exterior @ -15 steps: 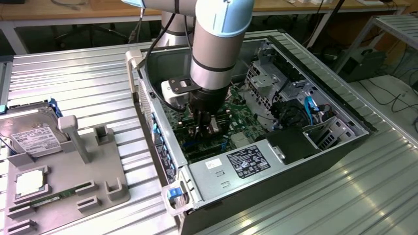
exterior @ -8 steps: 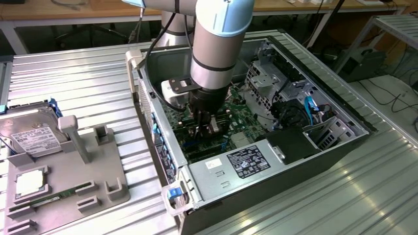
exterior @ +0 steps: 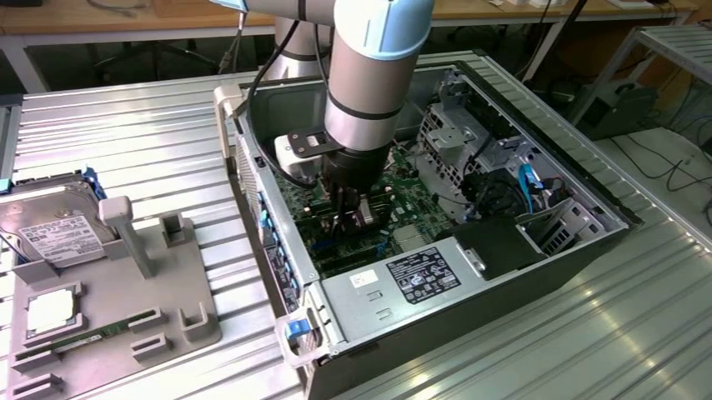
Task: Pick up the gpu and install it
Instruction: 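Insert the gpu into the slot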
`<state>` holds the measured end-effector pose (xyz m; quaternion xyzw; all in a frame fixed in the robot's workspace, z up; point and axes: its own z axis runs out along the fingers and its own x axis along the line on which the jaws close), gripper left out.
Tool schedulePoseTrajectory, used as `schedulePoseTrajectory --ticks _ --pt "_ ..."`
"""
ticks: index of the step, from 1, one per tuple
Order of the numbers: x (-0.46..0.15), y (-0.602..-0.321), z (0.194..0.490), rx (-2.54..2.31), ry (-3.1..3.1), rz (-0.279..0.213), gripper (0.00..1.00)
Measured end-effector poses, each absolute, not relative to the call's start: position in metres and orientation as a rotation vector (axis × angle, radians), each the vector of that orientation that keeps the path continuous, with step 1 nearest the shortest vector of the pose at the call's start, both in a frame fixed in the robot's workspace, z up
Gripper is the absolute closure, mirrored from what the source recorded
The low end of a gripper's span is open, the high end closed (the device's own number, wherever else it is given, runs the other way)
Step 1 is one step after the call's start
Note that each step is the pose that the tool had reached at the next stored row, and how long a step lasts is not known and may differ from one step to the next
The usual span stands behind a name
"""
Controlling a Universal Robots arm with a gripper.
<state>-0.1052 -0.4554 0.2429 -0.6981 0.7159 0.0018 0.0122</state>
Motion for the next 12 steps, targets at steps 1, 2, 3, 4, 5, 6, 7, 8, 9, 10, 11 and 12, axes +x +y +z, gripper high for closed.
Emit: schedulePoseTrajectory --ticks 1,2,3,4,5,6,7,8,9,10,11,12 --pt "-0.1052 -0.4554 0.2429 -2.176 2.232 0.006 0.70" --pt "-0.1052 -0.4554 0.2429 -2.176 2.232 0.006 0.70" --pt "-0.1052 -0.4554 0.2429 -2.176 2.232 0.006 0.70" --pt "-0.1052 -0.4554 0.2429 -2.176 2.232 0.006 0.70" --pt "-0.1052 -0.4554 0.2429 -2.176 2.232 0.006 0.70" --pt "-0.1052 -0.4554 0.2429 -2.176 2.232 0.006 0.70" --pt "-0.1052 -0.4554 0.2429 -2.176 2.232 0.006 0.70" --pt "-0.1052 -0.4554 0.2435 -2.176 2.232 0.006 0.70" --pt "-0.1053 -0.4553 0.2451 -2.176 2.232 0.006 0.70" --pt "-0.1053 -0.4554 0.2468 -2.177 2.232 0.005 0.70" --pt "-0.1053 -0.4554 0.2472 -2.176 2.232 0.005 0.70" --pt "-0.1053 -0.4554 0.2471 -2.176 2.232 0.006 0.70"
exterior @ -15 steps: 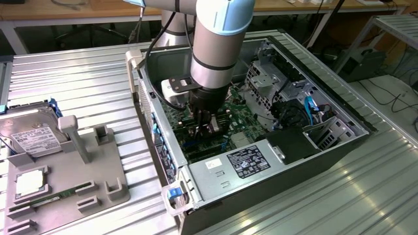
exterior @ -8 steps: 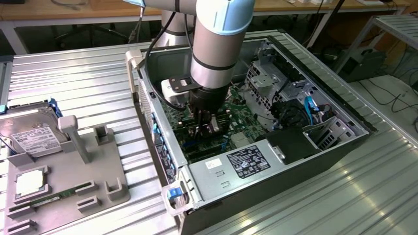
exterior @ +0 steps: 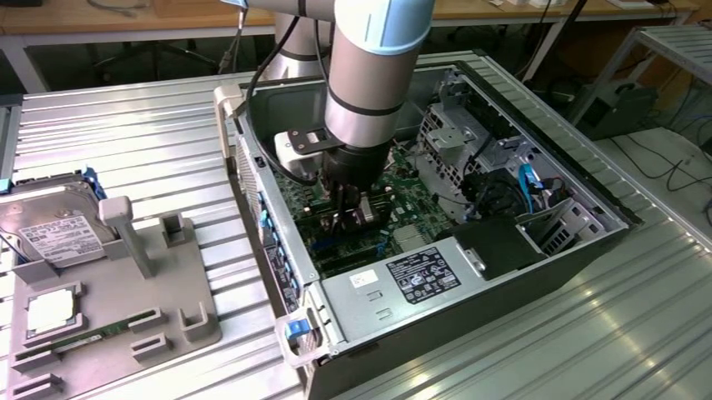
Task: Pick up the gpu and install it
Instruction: 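Insert the gpu into the slot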
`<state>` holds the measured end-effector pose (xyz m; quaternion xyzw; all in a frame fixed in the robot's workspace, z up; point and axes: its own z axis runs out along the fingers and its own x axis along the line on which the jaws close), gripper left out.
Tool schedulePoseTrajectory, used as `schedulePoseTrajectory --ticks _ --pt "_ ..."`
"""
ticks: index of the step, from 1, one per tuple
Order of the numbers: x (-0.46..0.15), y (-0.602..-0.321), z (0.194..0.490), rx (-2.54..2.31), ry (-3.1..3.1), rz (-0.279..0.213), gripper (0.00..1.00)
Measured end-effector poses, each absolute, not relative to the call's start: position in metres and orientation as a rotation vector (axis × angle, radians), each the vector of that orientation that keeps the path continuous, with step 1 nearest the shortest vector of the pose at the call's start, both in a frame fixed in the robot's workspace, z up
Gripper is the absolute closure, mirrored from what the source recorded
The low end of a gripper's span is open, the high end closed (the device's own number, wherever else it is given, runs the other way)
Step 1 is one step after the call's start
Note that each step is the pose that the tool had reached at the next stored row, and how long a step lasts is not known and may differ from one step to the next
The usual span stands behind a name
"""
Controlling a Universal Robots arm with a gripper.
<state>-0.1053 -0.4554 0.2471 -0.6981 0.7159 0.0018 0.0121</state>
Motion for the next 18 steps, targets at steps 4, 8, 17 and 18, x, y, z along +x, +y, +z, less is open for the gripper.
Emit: schedulePoseTrajectory --ticks 4,8,17,18 --pt "-0.1053 -0.4554 0.2470 -2.176 2.232 0.006 0.70" --pt "-0.1052 -0.4553 0.2497 -2.177 2.231 0.006 0.70" --pt "-0.1064 -0.4551 0.2504 -2.177 2.231 0.006 0.70" --pt "-0.1064 -0.4551 0.2504 -2.177 2.231 0.006 0.70"
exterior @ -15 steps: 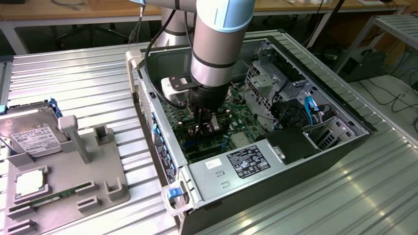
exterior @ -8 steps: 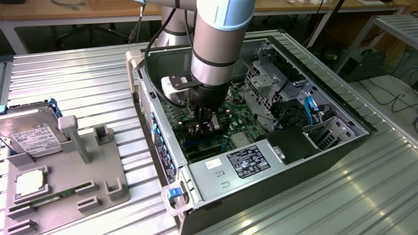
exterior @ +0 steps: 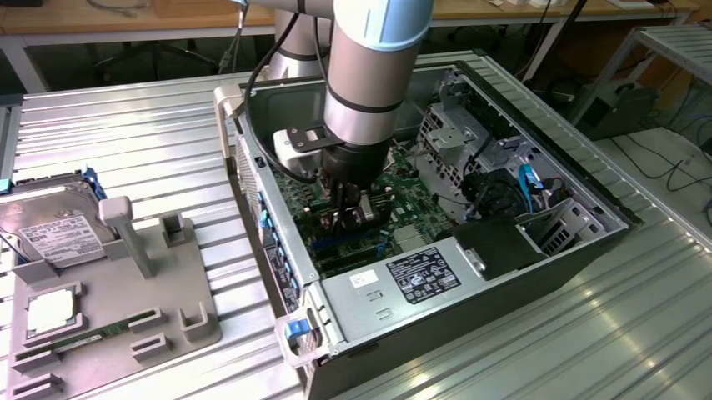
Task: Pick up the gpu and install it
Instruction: 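Insert the gpu into the slot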
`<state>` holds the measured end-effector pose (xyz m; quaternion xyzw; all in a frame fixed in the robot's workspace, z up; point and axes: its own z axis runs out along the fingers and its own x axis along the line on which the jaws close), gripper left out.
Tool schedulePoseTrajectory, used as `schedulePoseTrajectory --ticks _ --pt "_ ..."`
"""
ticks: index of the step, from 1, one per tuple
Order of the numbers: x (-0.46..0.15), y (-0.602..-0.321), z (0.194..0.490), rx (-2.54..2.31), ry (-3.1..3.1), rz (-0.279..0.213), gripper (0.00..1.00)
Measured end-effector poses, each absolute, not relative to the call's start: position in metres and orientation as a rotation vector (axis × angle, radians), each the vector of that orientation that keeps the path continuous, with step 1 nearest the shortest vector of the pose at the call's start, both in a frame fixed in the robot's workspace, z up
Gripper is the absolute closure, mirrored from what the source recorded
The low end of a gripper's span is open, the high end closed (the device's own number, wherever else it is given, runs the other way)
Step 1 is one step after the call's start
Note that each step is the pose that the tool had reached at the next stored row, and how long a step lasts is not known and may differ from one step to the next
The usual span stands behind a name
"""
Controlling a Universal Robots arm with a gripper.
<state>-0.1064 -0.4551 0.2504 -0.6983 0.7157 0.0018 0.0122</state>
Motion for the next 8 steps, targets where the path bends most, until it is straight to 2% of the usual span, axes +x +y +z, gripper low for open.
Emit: schedulePoseTrajectory --ticks 8 --pt "-0.1065 -0.4509 0.2503 -2.177 2.231 0.006 0.70"
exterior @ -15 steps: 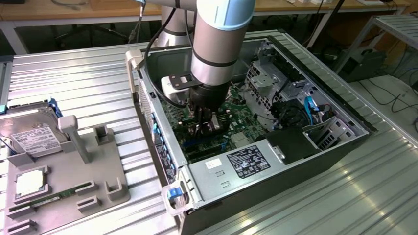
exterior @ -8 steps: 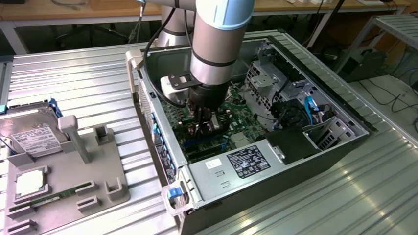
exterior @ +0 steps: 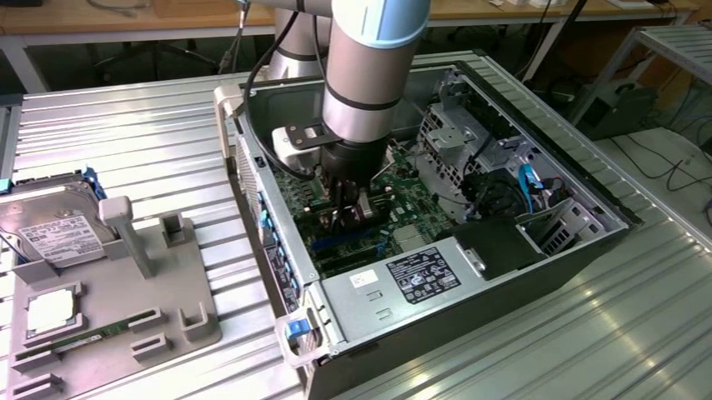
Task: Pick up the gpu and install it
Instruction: 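Insert the gpu into the slot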
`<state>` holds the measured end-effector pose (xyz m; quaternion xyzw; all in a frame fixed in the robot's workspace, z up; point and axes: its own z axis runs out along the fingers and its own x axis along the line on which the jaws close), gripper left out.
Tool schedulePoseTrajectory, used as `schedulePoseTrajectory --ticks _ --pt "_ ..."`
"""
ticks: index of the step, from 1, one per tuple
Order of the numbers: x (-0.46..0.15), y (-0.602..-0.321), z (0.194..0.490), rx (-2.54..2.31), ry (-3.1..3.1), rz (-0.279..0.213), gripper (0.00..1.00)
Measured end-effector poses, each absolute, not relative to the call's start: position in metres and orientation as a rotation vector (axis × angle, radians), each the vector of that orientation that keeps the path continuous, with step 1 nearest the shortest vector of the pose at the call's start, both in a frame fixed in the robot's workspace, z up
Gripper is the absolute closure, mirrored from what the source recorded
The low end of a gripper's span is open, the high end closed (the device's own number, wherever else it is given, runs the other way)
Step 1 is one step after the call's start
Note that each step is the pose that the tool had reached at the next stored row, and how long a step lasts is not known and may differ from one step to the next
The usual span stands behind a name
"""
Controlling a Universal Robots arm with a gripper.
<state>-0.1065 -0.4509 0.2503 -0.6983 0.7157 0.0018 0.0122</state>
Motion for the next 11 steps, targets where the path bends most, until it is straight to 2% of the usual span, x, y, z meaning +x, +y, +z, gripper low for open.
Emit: schedulePoseTrajectory --ticks 11 --pt "-0.1067 -0.4511 0.2468 -2.177 2.231 0.006 0.70"
